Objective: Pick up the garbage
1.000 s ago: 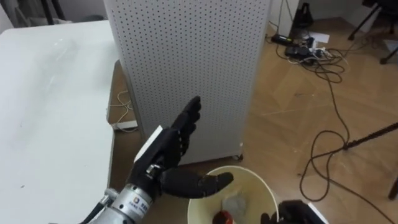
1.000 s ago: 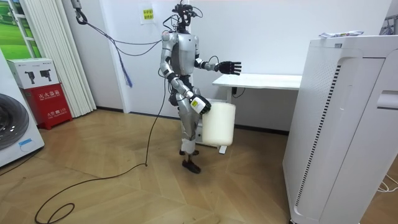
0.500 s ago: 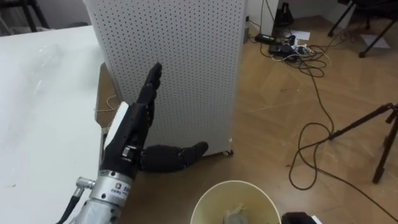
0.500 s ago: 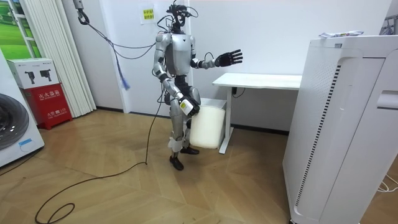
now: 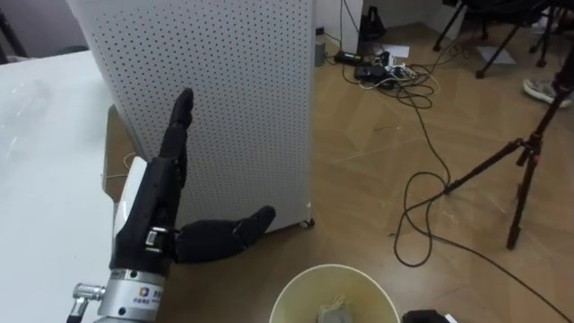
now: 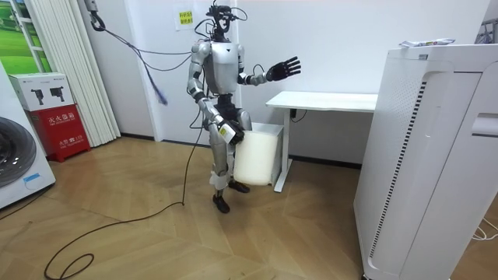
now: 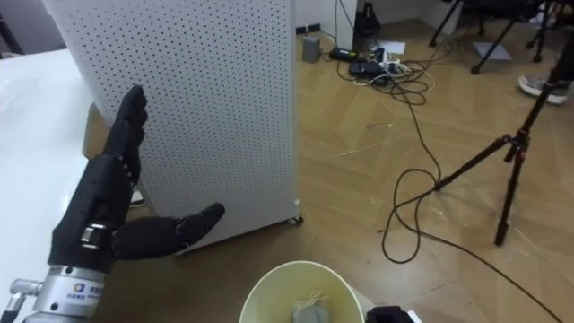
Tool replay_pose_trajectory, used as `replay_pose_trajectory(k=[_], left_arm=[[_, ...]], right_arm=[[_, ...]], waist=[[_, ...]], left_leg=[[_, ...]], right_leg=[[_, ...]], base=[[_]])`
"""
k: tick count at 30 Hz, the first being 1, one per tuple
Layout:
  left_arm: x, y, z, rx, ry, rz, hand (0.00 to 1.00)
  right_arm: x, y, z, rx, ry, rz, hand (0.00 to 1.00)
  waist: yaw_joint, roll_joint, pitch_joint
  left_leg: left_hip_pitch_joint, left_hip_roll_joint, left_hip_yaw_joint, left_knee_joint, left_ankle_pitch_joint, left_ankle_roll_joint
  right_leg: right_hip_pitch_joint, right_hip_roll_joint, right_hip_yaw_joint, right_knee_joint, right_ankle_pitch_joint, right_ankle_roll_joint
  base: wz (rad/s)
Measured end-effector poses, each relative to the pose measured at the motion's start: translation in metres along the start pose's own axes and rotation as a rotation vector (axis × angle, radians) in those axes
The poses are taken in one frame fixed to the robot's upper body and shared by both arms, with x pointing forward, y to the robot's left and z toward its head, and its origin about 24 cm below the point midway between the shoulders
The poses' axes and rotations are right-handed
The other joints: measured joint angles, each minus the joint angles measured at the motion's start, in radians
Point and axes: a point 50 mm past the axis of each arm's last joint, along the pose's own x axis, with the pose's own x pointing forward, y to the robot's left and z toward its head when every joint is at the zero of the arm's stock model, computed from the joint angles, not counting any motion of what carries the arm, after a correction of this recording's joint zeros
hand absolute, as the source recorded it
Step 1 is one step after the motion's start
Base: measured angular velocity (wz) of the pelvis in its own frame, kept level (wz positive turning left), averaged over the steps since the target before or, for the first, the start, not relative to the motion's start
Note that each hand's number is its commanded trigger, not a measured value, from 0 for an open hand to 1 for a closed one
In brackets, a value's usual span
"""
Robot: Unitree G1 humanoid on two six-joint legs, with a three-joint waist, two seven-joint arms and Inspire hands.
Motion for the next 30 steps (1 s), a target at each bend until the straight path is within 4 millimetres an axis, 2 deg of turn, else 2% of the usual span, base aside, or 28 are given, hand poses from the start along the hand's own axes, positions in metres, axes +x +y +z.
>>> replay_pose_trajectory(k=[3, 5, 6, 7, 8, 9, 10, 11, 12, 13, 14, 15, 16, 17, 18, 19, 20, 21, 22, 23, 24, 25, 26, 27, 29, 30], left_arm=[[0.0, 0.005, -0.001, 0.017, 0.0, 0.041, 0.0], [-0.001, 0.005, -0.002, 0.046, 0.003, 0.052, 0.0], [-0.001, 0.005, -0.003, 0.057, 0.008, 0.051, 0.0], [-0.002, 0.004, -0.004, 0.057, 0.013, 0.05, 0.0], [-0.002, 0.003, -0.005, 0.053, 0.018, 0.051, 0.0], [-0.002, 0.0, -0.005, 0.042, 0.013, 0.054, 0.0], [-0.003, 0.0, -0.005, 0.039, 0.007, 0.054, 0.0], [-0.003, 0.001, -0.003, 0.038, -0.009, 0.061, 0.0], [-0.003, 0.001, -0.002, 0.041, -0.03, 0.071, 0.0], [-0.003, 0.002, -0.001, 0.043, -0.039, 0.075, 0.0], [-0.004, 0.001, 0.0, 0.05, -0.051, 0.074, 0.0], [-0.003, 0.002, 0.001, 0.065, -0.061, 0.072, 0.0], [-0.003, 0.002, 0.002, 0.09, -0.079, 0.064, 0.0], [-0.002, 0.004, 0.004, 0.113, -0.091, 0.051, 0.0], [-0.001, 0.005, 0.004, 0.123, -0.095, 0.045, 0.0], [-0.001, 0.005, 0.005, 0.126, -0.099, 0.045, 0.0], [0.0, 0.005, 0.005, 0.13, -0.101, 0.045, 0.0], [0.0, 0.006, 0.006, 0.135, -0.106, 0.044, 0.0], [0.003, 0.009, 0.008, 0.153, -0.123, 0.054, 0.0], [0.007, 0.013, 0.011, 0.184, -0.148, 0.07, 0.0], [0.008, 0.015, 0.013, 0.204, -0.164, 0.084, 0.0], [0.012, 0.019, 0.016, 0.241, -0.194, 0.112, 0.0], [0.016, 0.021, 0.02, 0.259, -0.221, 0.138, 0.0], [0.018, 0.022, 0.021, 0.266, -0.232, 0.149, 0.0], [0.022, 0.021, 0.027, 0.327, -0.278, 0.171, 0.0], [0.024, 0.021, 0.029, 0.347, -0.298, 0.183, 0.0]], right_arm=[[0.0, 0.001, 0.003, -0.002, -0.015, 0.001, 1.0], [0.001, 0.002, 0.004, 0.0, -0.021, -0.007, 1.0], [0.001, 0.001, 0.005, 0.001, -0.023, -0.017, 1.0], [0.001, 0.0, 0.004, 0.001, -0.022, -0.022, 1.0], [0.001, 0.001, 0.004, 0.009, -0.02, -0.031, 1.0], [0.0, -0.001, 0.003, 0.007, -0.016, -0.04, 1.0], [0.0, -0.002, 0.002, 0.004, -0.014, -0.042, 1.0], [-0.001, -0.004, 0.001, -0.004, -0.006, -0.046, 1.0], [-0.002, -0.003, -0.002, -0.003, 0.005, -0.04, 1.0], [-0.003, -0.002, -0.004, 0.0, 0.009, -0.038, 1.0], [-0.005, -0.001, -0.008, 0.005, 0.021, -0.034, 1.0], [-0.006, -0.002, -0.009, 0.007, 0.023, -0.033, 1.0], [-0.007, -0.003, -0.01, 0.011, 0.024, -0.035, 1.0], [-0.009, -0.002, -0.012, 0.035, 0.027, -0.037, 1.0], [-0.01, -0.001, -0.014, 0.042, 0.033, -0.037, 1.0], [-0.011, -0.003, -0.016, 0.041, 0.038, -0.039, 1.0], [-0.011, -0.005, -0.015, 0.035, 0.038, -0.044, 1.0], [-0.011, -0.005, -0.015, 0.033, 0.037, -0.048, 1.0], [-0.01, -0.005, -0.012, 0.026, 0.029, -0.049, 1.0], [-0.01, -0.004, -0.01, 0.022, 0.017, -0.046, 1.0], [-0.009, -0.004, -0.007, 0.02, 0.007, -0.043, 1.0], [-0.008, -0.002, -0.002, 0.02, -0.016, -0.035, 1.0], [-0.008, -0.001, 0.002, 0.018, -0.033, -0.03, 1.0], [-0.008, -0.001, 0.003, 0.015, -0.038, -0.029, 1.0], [-0.008, -0.001, 0.003, -0.024, -0.037, -0.027, 1.0], [-0.008, -0.001, 0.002, -0.038, -0.036, -0.024, 1.0]], waist=[[-0.001, -0.001, 0.0026], [-0.007, 0.006, 0.0064], [-0.007, 0.009, 0.0161], [-0.007, 0.006, 0.0226], [-0.011, 0.007, 0.0254], [-0.007, 0.007, 0.0269], [0.0, 0.009, 0.0258], [0.021, 0.018, 0.021], [0.035, 0.027, 0.0157], [0.035, 0.026, 0.0162], [0.037, 0.017, 0.0074], [0.036, 0.013, 0.0017], [0.039, 0.016, -0.0129], [0.045, -0.008, -0.0062], [0.045, -0.023, -0.002], [0.042, -0.042, 0.0064], [0.049, -0.037, 0.0075], [0.049, -0.03, 0.0066], [0.048, -0.024, 0.0089], [0.043, -0.013, 0.0105], [0.044, -0.008, 0.0119], [0.045, 0.006, 0.0155], [0.034, 0.017, 0.0199], [0.025, 0.024, 0.0189], [-0.005, 0.032, 0.0169], [-0.013, 0.033, 0.0154]], left_leg=[[-0.019, 0.005, -0.009, 0.047, -0.005, -0.007], [-0.085, 0.019, -0.019, 0.156, -0.004, -0.008], [-0.162, 0.025, -0.044, 0.277, 0.011, -0.022], [-0.196, 0.021, -0.062, 0.312, 0.008, -0.028], [-0.252, 0.002, -0.074, 0.28, 0.008, -0.025], [-0.31, -0.015, -0.081, 0.209, 0.021, -0.029], [-0.333, -0.021, -0.081, 0.161, 0.04, -0.031], [-0.361, -0.019, -0.085, 0.056, 0.084, -0.028], [-0.373, -0.016, -0.104, -0.019, 0.13, -0.013], [-0.378, -0.021, -0.116, -0.031, 0.154, -0.008], [-0.381, -0.037, -0.117, -0.011, 0.202, 0.003], [-0.387, -0.045, -0.112, 0.01, 0.211, 0.015], [-0.393, -0.053, -0.082, 0.064, 0.215, 0.042], [-0.392, -0.058, -0.02, 0.121, 0.189, 0.09], [-0.391, -0.065, 0.004, 0.158, 0.165, 0.111], [-0.385, -0.091, 0.016, 0.227, 0.102, 0.122], [-0.38, -0.098, 0.02, 0.288, 0.048, 0.131], [-0.375, -0.1, 0.02, 0.308, 0.027, 0.134], [-0.352, -0.108, 0.02, 0.318, -0.002, 0.14], [-0.326, -0.11, 0.02, 0.312, -0.02, 0.148], [-0.315, -0.111, 0.019, 0.305, -0.027, 0.148], [-0.295, -0.105, 0.016, 0.291, -0.035, 0.149], [-0.271, -0.104, 0.012, 0.268, -0.034, 0.146], [-0.26, -0.104, 0.005, 0.254, -0.034, 0.146], [-0.21, -0.105, -0.019, 0.2, -0.03, 0.14], [-0.192, -0.105, -0.036, 0.187, -0.034, 0.133]], right_leg=[[-0.001, -0.001, -0.004, 0.012, -0.009, -0.009], [0.002, 0.0, 0.003, 0.009, -0.012, -0.011], [0.007, -0.002, 0.003, 0.009, -0.018, -0.022], [0.011, -0.004, 0.006, 0.01, -0.02, -0.024], [0.012, -0.005, 0.02, 0.009, -0.03, -0.018], [0.01, -0.006, 0.034, 0.01, -0.042, -0.003], [0.01, -0.004, 0.043, 0.01, -0.044, 0.0], [0.011, 0.001, 0.054, 0.012, -0.05, 0.008], [0.018, -0.002, 0.05, 0.029, -0.073, 0.016], [0.027, -0.008, 0.051, 0.045, -0.089, 0.023], [0.033, -0.034, 0.049, 0.083, -0.129, 0.044], [0.032, -0.045, 0.049, 0.102, -0.148, 0.054], [0.038, -0.072, 0.048, 0.137, -0.181, 0.076], [0.053, -0.124, 0.017, 0.224, -0.211, 0.099], [0.055, -0.159, 0.001, 0.293, -0.228, 0.104], [0.042, -0.214, -0.008, 0.426, -0.231, 0.108], [0.004, -0.245, -0.002, 0.532, -0.185, 0.113], [-0.008, -0.253, 0.004, 0.574, -0.155, 0.113], [-0.029, -0.265, 0.026, 0.642, -0.086, 0.108], [-0.045, -0.266, 0.042, 0.68, -0.018, 0.104], [-0.057, -0.264, 0.049, 0.69, -0.009, 0.104], [-0.088, -0.255, 0.051, 0.689, -0.041, 0.113], [-0.118, -0.236, 0.045, 0.65, -0.084, 0.113], [-0.129, -0.223, 0.037, 0.61, -0.098, 0.113], [-0.149, -0.172, 0.024, 0.379, -0.107, 0.112], [-0.139, -0.145, 0.023, 0.237, -0.082, 0.104]], base=[[0.0], [0.25], [0.31], [0.41], [0.47], [0.4], [0.05], [-0.24], [-0.25], [-0.07], [0.07], [0.09], [0.06], [0.1], [0.18], [0.2], [0.14], [0.0], [0.0], [-0.08], [-0.13], [-0.16], [-0.06], [0.21], [0.38], [0.32]])
